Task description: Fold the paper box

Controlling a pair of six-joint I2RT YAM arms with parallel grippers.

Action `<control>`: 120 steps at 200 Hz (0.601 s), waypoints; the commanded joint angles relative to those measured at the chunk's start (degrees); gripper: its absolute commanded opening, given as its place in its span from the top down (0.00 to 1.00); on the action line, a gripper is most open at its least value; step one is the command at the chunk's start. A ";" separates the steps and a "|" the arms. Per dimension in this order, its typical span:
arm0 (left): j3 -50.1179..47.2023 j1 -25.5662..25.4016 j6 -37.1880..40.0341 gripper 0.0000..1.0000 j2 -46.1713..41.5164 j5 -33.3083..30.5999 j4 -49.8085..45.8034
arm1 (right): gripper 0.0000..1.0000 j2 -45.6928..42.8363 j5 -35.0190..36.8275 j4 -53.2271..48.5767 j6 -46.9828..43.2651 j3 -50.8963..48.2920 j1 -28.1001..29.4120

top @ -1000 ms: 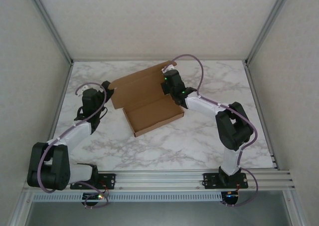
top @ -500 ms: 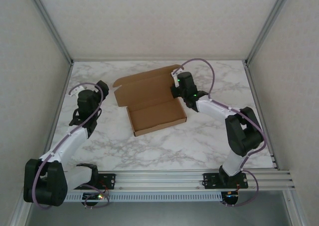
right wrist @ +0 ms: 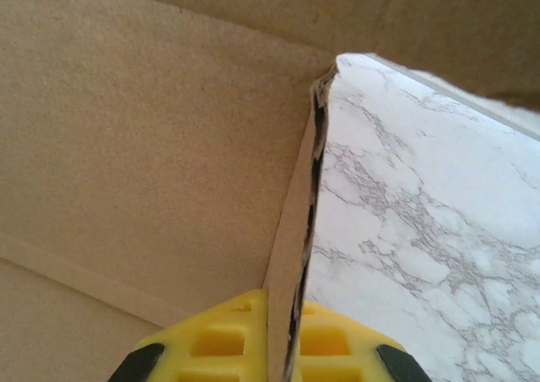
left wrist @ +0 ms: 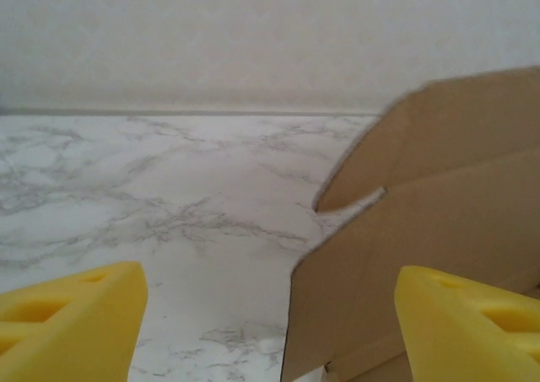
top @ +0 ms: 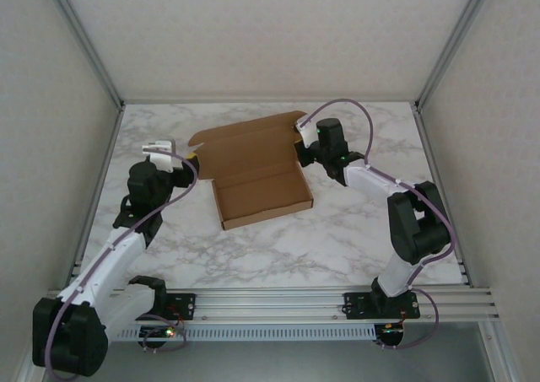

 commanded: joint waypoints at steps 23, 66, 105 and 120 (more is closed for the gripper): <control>-3.73 0.76 8.71 0.11 -0.88 7.86 2.19 | 1.00 0.12 -1.23 0.34 -0.58 -1.68 -0.09; -1.04 5.84 11.10 0.12 9.05 22.31 5.16 | 1.00 -0.96 -1.05 1.96 -0.24 -3.62 -0.21; -0.66 8.73 11.82 0.21 11.22 26.98 6.06 | 1.00 -1.12 -1.92 2.24 0.56 -3.93 -0.24; -0.41 8.65 12.43 0.22 12.10 28.71 7.88 | 1.00 -1.15 -2.02 2.46 0.38 -4.15 -0.26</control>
